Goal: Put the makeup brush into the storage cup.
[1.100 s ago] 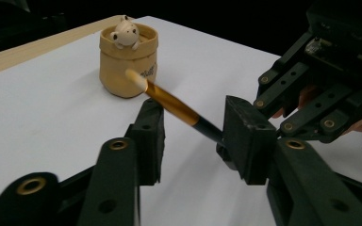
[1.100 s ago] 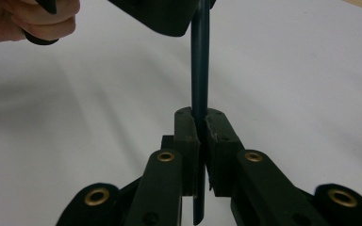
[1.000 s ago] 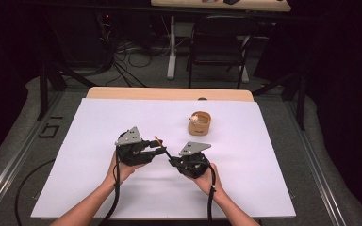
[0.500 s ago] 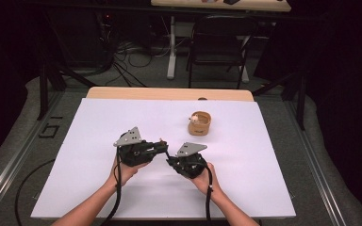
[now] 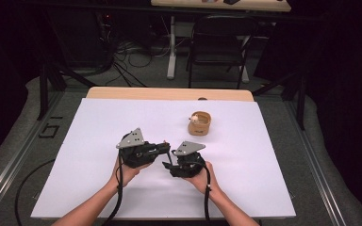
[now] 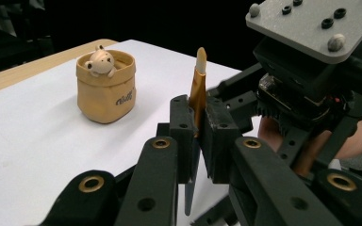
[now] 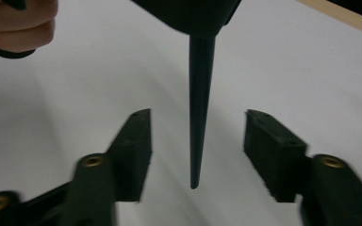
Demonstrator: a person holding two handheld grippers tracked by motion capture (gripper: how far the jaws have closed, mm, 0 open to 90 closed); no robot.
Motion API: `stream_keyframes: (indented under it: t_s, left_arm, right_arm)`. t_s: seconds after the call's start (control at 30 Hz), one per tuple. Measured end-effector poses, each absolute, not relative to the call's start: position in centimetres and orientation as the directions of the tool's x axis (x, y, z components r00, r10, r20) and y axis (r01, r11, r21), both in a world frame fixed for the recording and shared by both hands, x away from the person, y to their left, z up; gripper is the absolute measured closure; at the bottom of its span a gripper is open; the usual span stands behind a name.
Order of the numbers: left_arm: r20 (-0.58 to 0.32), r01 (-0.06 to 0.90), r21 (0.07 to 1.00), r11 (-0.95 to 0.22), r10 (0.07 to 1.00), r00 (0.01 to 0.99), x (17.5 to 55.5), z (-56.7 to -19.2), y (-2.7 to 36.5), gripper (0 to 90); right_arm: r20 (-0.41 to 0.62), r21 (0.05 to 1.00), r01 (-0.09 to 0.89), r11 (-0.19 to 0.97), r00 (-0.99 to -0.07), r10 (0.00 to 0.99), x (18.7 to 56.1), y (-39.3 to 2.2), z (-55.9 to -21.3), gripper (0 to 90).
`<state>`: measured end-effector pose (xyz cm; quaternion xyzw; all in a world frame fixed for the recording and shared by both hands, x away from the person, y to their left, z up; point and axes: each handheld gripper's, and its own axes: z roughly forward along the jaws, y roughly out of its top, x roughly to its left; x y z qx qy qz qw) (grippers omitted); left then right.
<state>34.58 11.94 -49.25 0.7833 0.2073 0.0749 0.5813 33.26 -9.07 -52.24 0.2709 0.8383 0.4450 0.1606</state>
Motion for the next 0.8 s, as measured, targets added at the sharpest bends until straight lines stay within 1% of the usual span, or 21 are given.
stream_keyframes:
  t_s: [0.07,0.1,0.13,0.23,0.33,0.43,0.47,0.5,0.7,0.73,0.77,0.8]
  left_arm:
    - [-0.119,0.235,0.942,-0.241,0.414,0.902,34.6,-49.3,11.8,84.0]
    - [-0.118,0.235,0.942,-0.242,0.416,0.902,34.6,-49.3,11.8,84.0]
    - [-0.118,0.235,0.942,-0.242,0.416,0.902,34.6,-49.3,11.8,84.0]
    - [-0.114,0.232,0.942,-0.243,0.419,0.901,34.5,-49.3,11.7,84.0]
    - [-0.107,0.229,0.943,-0.242,0.430,0.896,34.5,-49.3,11.7,84.0]
    - [-0.107,0.230,0.943,-0.239,0.437,0.893,34.6,-49.4,11.7,83.9]
    - [-0.107,0.230,0.943,-0.239,0.437,0.893,34.6,-49.4,11.7,84.0]
    - [-0.111,0.234,0.944,-0.233,0.442,0.890,34.5,-49.4,11.7,83.9]
    - [-0.111,0.234,0.943,-0.236,0.439,0.892,34.5,-49.5,11.6,83.9]
    - [-0.111,0.234,0.943,-0.236,0.439,0.892,34.5,-49.5,11.6,83.9]
    - [-0.112,0.235,0.943,-0.236,0.439,0.892,34.5,-49.6,11.5,83.9]
    - [-0.112,0.234,0.943,-0.235,0.439,0.891,34.5,-49.6,11.5,83.9]
  right_arm:
    - [-0.028,0.838,0.310,0.449,-0.797,0.603,33.3,-9.0,-52.2,21.7]
    - [-0.029,0.838,0.310,0.449,-0.796,0.604,33.2,-9.0,-52.1,17.1]
    - [-0.029,0.839,0.309,0.447,-0.796,0.605,33.2,-9.0,-52.0,14.3]
    - [-0.021,0.847,0.306,0.434,-0.798,0.603,33.2,-9.0,-51.9,14.2]
    - [-0.034,0.864,0.289,0.412,-0.784,0.620,33.0,-9.3,-51.4,35.9]
    - [-0.044,0.873,0.272,0.406,-0.784,0.619,32.8,-9.5,-51.2,50.5]
    - [-0.044,0.873,0.272,0.406,-0.784,0.619,32.8,-9.5,-51.2,50.5]
    - [-0.048,0.878,0.258,0.402,-0.790,0.611,32.8,-9.5,-51.1,57.7]
    - [-0.064,0.880,0.236,0.412,-0.800,0.597,32.6,-9.5,-50.9,74.0]
    - [-0.064,0.880,0.236,0.412,-0.800,0.597,32.6,-9.5,-50.9,74.0]
    - [-0.075,0.878,0.229,0.420,-0.801,0.594,32.6,-9.5,-50.9,79.6]
    - [-0.075,0.878,0.229,0.420,-0.801,0.594,32.6,-9.5,-50.9,79.6]
